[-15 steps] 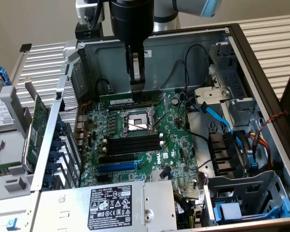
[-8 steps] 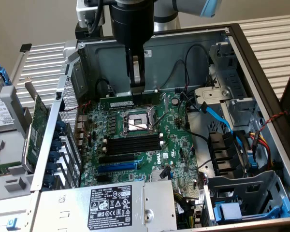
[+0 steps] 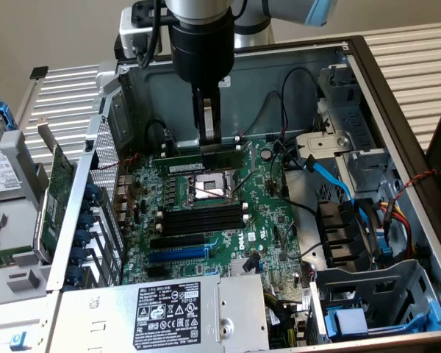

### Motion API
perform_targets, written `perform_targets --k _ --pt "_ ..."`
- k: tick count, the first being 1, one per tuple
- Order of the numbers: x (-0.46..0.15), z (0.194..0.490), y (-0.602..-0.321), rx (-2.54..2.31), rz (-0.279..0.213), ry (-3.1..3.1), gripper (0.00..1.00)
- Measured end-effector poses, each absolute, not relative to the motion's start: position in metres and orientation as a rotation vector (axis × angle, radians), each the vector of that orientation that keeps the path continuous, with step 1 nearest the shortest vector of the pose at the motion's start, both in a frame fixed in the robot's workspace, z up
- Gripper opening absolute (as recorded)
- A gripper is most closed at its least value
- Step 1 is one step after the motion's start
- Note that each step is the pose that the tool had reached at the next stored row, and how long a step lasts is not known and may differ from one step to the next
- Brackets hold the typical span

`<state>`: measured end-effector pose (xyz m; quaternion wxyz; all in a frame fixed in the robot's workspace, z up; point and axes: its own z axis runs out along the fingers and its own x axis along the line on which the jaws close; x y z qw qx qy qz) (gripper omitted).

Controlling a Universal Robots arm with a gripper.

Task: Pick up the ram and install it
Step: 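Insert the ram into the slot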

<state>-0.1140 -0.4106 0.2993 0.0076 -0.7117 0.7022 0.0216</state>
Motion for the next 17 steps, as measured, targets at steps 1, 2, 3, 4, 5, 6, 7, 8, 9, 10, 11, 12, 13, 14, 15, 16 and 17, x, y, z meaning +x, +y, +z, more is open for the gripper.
perform_targets --k 1,2,3,4,5,6,7,8,9,10,11,12,13,14,15,16,17 --pt "-0.114 0.297 -0.411 -2.225 0.068 2.195 0.13" --pt "-0.114 0.296 -0.411 -2.225 0.068 2.195 0.13" --pt "-0.114 0.294 -0.411 -2.225 0.068 2.195 0.13" --pt "-0.114 0.292 -0.411 -2.225 0.068 2.195 0.13" --pt "-0.114 0.29 -0.411 -2.225 0.068 2.196 0.13" --pt "-0.114 0.288 -0.411 -2.225 0.067 2.196 0.13" --pt "-0.114 0.287 -0.411 -2.225 0.067 2.196 0.13" --pt "-0.114 0.285 -0.411 -2.225 0.067 2.196 0.13" --pt "-0.114 0.284 -0.412 -2.225 0.067 2.196 0.13" --pt "-0.114 0.284 -0.412 -2.225 0.067 2.196 0.13" --pt "-0.114 0.283 -0.413 -2.225 0.067 2.196 0.13" --pt "-0.114 0.282 -0.414 -2.225 0.067 2.196 0.13" --pt "-0.114 0.282 -0.414 -2.225 0.067 2.196 0.13" --pt "-0.114 0.281 -0.415 -2.225 0.067 2.196 0.13" --pt "-0.114 0.281 -0.416 -2.225 0.066 2.196 0.13" --pt "-0.114 0.281 -0.417 -2.225 0.066 2.196 0.13" --pt "-0.114 0.28 -0.418 -2.225 0.067 2.196 0.13"
